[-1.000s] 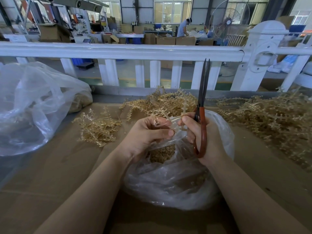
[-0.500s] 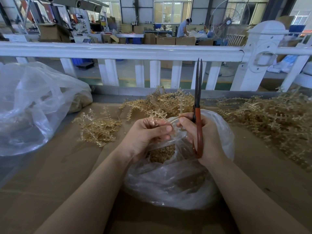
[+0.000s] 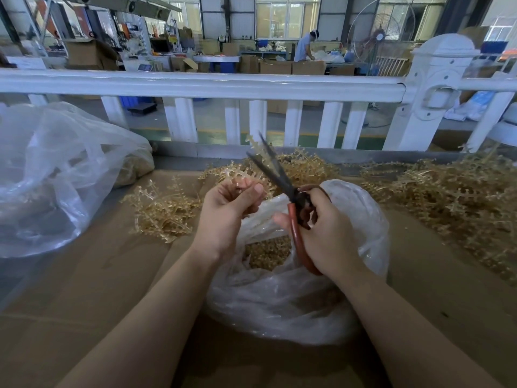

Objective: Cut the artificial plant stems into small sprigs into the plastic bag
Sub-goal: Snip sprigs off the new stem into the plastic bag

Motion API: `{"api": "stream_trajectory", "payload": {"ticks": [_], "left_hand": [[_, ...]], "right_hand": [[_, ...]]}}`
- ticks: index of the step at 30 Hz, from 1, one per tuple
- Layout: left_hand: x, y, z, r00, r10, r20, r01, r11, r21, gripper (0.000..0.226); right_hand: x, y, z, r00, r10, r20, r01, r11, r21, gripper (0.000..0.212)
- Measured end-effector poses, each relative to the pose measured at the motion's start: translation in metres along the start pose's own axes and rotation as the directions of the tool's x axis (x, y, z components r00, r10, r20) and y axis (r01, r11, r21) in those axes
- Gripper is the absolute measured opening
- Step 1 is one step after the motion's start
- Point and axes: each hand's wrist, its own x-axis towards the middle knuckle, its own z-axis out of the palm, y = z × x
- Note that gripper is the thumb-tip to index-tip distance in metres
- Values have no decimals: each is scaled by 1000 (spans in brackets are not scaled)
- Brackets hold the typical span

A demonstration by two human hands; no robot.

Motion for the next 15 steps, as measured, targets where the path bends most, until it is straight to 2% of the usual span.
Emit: {"api": "stream_trajectory", "payload": {"ticks": [4, 9, 15], "left_hand": [[3, -2, -3, 999, 9, -31, -9, 1000, 3, 4], [5, -1, -4, 997, 37, -64, -40, 998, -40, 9], [5, -3, -5, 997, 50, -52, -53, 996, -66, 13]], "right_hand": [[2, 3, 3, 995, -90, -34, 81, 975, -207, 70], [3, 6, 4, 989, -132, -73, 102, 943, -318, 61], [3, 7, 3, 988, -128, -85, 85, 919, -385, 67]]}}
